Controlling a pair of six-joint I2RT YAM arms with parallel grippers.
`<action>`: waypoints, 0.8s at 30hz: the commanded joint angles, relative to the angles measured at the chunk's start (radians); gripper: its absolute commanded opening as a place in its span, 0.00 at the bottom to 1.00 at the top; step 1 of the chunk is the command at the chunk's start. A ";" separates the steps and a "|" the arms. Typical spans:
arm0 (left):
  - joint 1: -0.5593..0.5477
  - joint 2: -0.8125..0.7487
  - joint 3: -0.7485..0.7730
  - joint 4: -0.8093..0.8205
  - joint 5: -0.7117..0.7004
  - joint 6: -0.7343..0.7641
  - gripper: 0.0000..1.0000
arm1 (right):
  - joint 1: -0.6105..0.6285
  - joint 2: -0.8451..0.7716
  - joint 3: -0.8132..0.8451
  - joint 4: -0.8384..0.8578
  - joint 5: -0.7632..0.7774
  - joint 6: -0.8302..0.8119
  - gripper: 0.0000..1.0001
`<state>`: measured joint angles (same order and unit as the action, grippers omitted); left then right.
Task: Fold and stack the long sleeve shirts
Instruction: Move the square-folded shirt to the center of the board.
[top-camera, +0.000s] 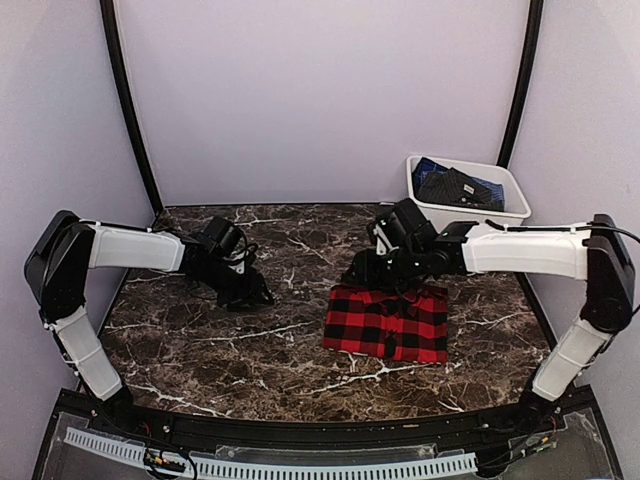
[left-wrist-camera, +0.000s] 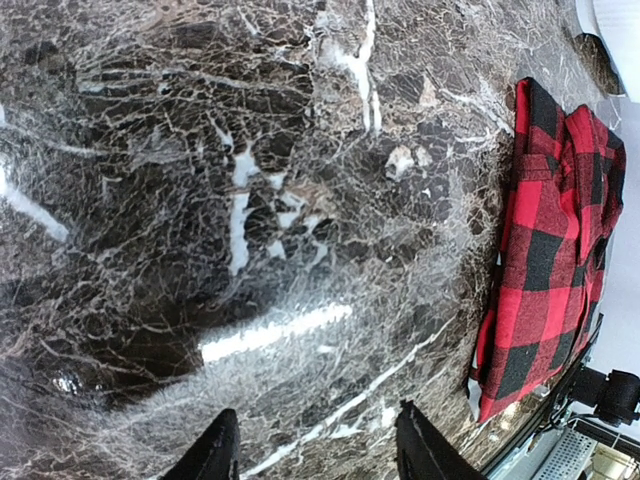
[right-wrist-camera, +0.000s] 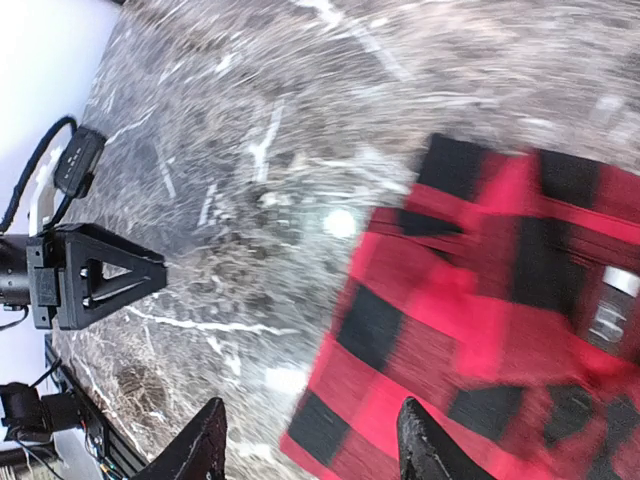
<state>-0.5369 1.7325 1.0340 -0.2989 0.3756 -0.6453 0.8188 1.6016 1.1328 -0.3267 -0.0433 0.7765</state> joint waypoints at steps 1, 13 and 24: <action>-0.003 -0.051 0.024 -0.041 -0.014 0.021 0.51 | 0.029 0.166 0.107 0.153 -0.115 -0.002 0.55; -0.002 -0.075 0.022 -0.061 -0.031 0.033 0.51 | -0.016 0.245 -0.095 0.240 -0.090 0.072 0.55; -0.001 -0.049 0.062 -0.081 -0.029 0.039 0.51 | -0.131 -0.062 -0.451 0.209 -0.030 0.105 0.56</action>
<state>-0.5369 1.6978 1.0611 -0.3527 0.3504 -0.6270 0.7235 1.6272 0.7746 -0.0265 -0.1226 0.8623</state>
